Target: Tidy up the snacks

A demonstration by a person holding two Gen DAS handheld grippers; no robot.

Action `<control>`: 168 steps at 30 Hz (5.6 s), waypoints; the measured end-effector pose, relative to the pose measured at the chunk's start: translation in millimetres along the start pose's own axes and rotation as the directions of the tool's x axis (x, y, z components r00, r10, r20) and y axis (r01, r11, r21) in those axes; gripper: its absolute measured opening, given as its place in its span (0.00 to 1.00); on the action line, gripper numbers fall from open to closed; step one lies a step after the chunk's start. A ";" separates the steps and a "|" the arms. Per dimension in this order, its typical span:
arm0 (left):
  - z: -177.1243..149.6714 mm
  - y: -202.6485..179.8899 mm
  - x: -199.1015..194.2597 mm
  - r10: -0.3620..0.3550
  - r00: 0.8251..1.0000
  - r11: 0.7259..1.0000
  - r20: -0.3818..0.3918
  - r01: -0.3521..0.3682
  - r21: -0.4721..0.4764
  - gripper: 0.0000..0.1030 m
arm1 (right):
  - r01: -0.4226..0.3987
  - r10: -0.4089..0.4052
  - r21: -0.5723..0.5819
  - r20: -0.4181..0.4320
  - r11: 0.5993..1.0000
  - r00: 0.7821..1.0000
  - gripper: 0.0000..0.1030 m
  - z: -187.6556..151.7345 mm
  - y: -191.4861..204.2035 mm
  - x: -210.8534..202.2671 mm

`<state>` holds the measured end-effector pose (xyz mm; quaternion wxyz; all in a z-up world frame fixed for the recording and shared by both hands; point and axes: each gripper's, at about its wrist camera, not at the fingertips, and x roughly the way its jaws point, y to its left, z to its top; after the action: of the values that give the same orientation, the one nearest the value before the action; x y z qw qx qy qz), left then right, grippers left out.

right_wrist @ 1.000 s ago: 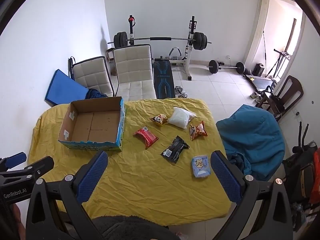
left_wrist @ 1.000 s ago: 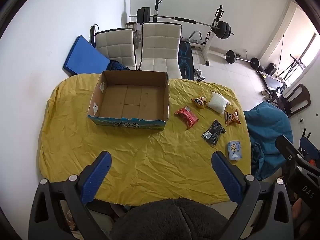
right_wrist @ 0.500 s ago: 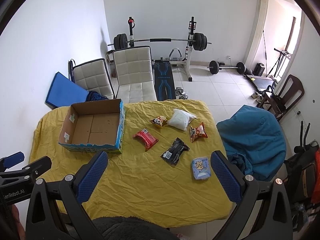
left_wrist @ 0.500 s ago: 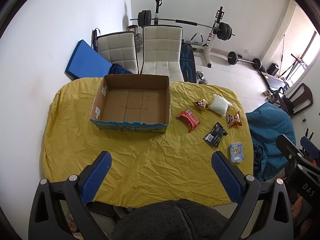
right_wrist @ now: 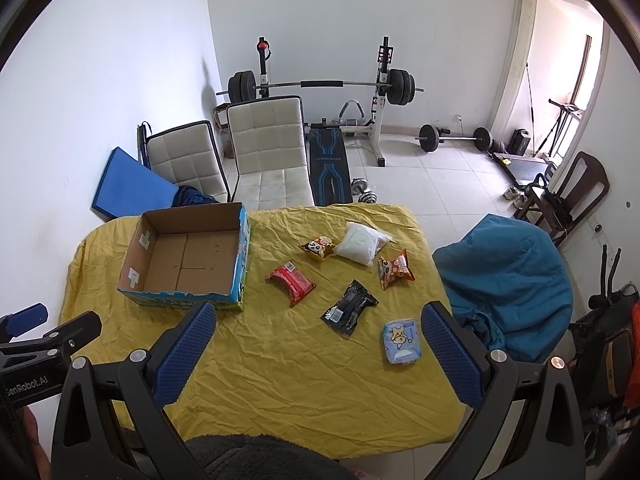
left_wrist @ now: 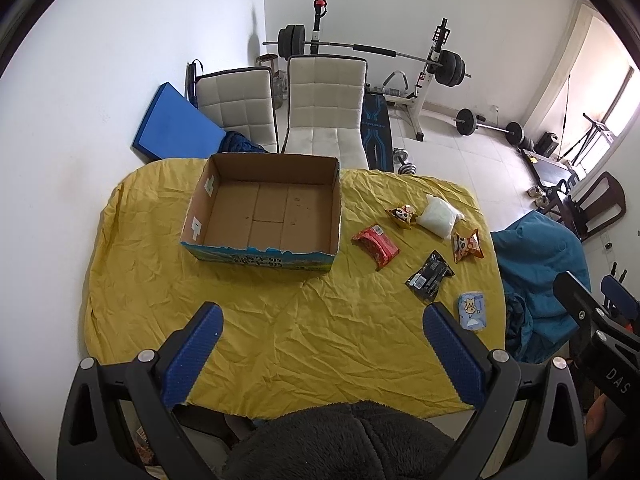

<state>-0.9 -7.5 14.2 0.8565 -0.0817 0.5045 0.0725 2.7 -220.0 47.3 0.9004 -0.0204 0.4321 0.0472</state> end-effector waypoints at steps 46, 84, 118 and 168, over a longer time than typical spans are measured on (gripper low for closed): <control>-1.4 -4.2 2.5 -0.030 0.999 1.000 0.029 0.030 -0.009 1.00 | -0.029 0.029 0.011 0.007 1.000 1.000 1.00 -4.5 -1.1 -1.0; 172.5 -147.8 493.3 0.261 0.907 0.955 -0.330 -0.192 0.227 0.99 | 0.161 0.134 0.368 -0.659 0.916 0.740 1.00 80.7 -148.8 603.4; -7.2 -276.9 517.8 0.016 0.795 0.870 -0.607 0.288 0.399 0.84 | 0.174 0.082 0.284 -0.704 0.943 0.705 0.74 -47.7 -259.5 500.0; 73.6 -128.0 299.4 -0.125 0.966 0.984 -0.226 0.150 0.098 0.48 | -0.106 0.240 0.277 -0.510 0.955 0.826 0.67 -14.2 -163.1 398.6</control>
<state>232.1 -104.3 -204.3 0.8019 -0.0746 0.5922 -0.0255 256.4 -356.5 -273.2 0.7305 0.1142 0.6697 0.0695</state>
